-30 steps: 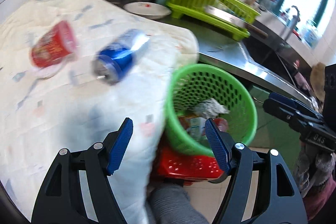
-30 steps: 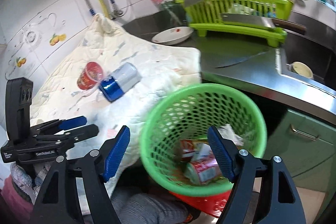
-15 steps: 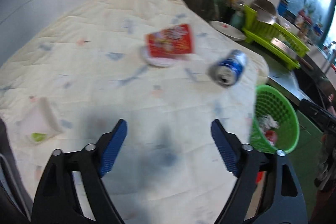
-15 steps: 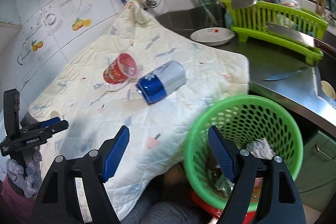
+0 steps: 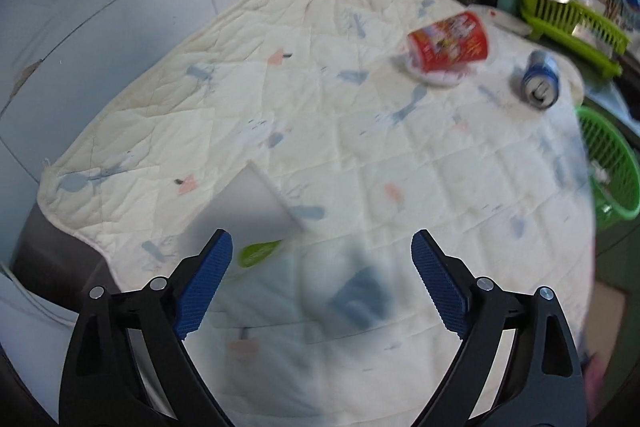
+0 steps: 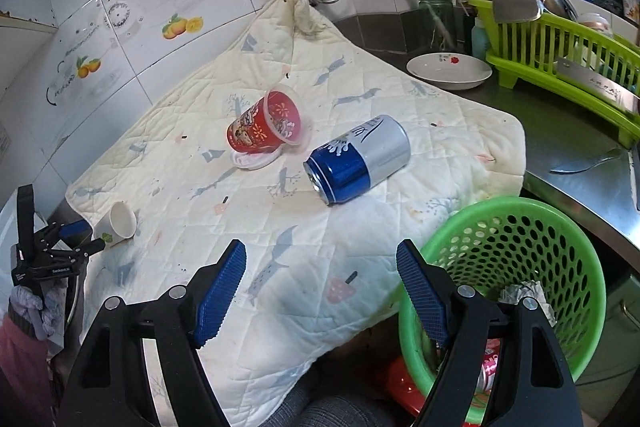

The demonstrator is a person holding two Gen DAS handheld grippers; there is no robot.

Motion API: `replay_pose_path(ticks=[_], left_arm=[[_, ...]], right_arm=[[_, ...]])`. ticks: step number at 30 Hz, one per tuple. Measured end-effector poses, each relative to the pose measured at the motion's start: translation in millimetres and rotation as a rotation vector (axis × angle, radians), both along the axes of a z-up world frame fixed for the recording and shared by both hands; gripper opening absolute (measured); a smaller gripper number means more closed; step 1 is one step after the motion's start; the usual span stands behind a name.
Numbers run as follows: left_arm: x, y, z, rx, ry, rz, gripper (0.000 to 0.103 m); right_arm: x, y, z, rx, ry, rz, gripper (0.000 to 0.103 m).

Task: Collect trash
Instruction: 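Move both grippers back over the cloth toward the paper cup and blue can, then grasp the white paper cup with the left gripper while the right gripper grasps the blue can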

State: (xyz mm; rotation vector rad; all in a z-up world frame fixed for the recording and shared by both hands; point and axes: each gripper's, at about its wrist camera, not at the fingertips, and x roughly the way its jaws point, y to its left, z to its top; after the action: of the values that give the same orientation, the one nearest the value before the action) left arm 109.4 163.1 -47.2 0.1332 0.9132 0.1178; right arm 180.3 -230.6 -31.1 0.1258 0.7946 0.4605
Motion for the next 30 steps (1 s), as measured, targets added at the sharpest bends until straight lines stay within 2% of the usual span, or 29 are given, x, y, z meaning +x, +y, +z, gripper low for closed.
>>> replay_pose_path(ticks=[4,8,12,25,30], left_arm=[[7,13,-12,0.048,0.044,0.021,0.09],[16,13,-20,0.136,0.064,0.024,0.09],[21,19,-25,0.148,0.103,0.027,0.09],[34,30,-35,0.186,0.105,0.075,0.089],[40,44,-33,0.153,0.091,0.118,0.085]], right_arm=[[2,5,-1,0.0,0.003,0.01,0.075],[6,7,-3,0.003,0.009,0.018,0.075],[7,8,-2,-0.002,0.006,0.027,0.075],[17,1,-12,0.006,0.035,0.018,0.075],[23,5,-15,0.011,0.047,0.021,0.075]])
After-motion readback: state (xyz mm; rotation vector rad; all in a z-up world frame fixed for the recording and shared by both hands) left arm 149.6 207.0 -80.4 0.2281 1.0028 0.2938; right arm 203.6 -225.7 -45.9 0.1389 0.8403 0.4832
